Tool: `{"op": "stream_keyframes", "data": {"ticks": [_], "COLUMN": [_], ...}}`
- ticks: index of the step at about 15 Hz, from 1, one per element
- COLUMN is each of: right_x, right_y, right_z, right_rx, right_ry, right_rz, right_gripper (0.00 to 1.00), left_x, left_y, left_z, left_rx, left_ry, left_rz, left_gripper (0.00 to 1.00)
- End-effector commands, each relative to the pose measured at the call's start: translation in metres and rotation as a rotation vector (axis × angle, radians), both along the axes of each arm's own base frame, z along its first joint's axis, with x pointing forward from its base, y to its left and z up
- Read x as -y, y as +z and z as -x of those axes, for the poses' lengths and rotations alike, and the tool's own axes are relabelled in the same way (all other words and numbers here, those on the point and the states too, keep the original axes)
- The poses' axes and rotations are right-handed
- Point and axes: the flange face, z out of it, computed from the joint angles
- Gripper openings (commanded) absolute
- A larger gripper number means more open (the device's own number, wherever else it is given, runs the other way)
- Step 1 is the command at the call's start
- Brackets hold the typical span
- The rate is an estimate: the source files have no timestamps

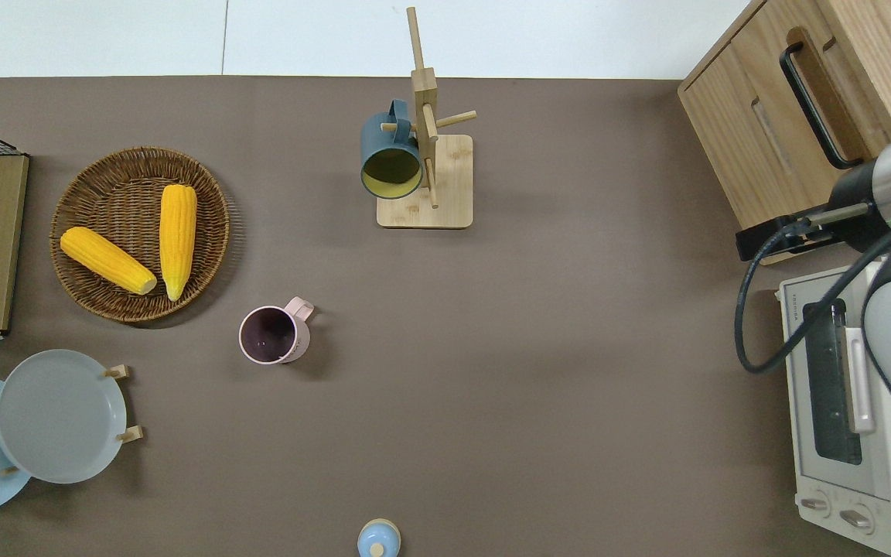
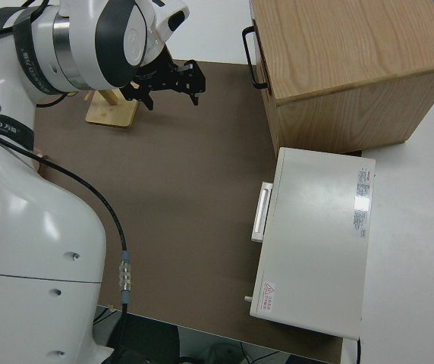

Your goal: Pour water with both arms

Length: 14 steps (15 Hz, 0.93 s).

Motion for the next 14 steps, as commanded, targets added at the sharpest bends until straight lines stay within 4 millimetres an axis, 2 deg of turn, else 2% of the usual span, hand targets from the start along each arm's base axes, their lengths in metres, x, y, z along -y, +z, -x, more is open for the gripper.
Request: {"op": "stream_keyframes", "data": {"ticks": [1, 6, 9, 11, 14], "right_x": [0.002, 0.002, 0.002, 0.002, 0.002], "right_y": [0.004, 0.004, 0.004, 0.004, 0.004], "right_z": [0.004, 0.004, 0.004, 0.004, 0.004], "right_rx": [-0.005, -0.005, -0.005, -0.005, -0.005], "right_ry": [0.003, 0.003, 0.003, 0.003, 0.003], "right_rz": [-0.016, -0.016, -0.016, -0.016, -0.016], "right_gripper": [0.987, 0.987, 0.987, 0.987, 0.987], "left_x": [-0.002, -0.003, -0.003, -0.012, -0.007], "left_y": [0.000, 0.004, 0.005, 0.019, 0.031], "left_z": [-0.005, -0.004, 0.003, 0.011, 0.019], "left_rx": [0.029, 0.020, -0.067, -0.146, -0.284], "left_ry": [-0.001, 0.000, -0.017, -0.003, -0.006], "left_rz": [-0.006, -0.001, 0.047, 0.026, 0.000], "left_gripper": [0.98, 1.00, 1.00, 1.00, 1.00]}}
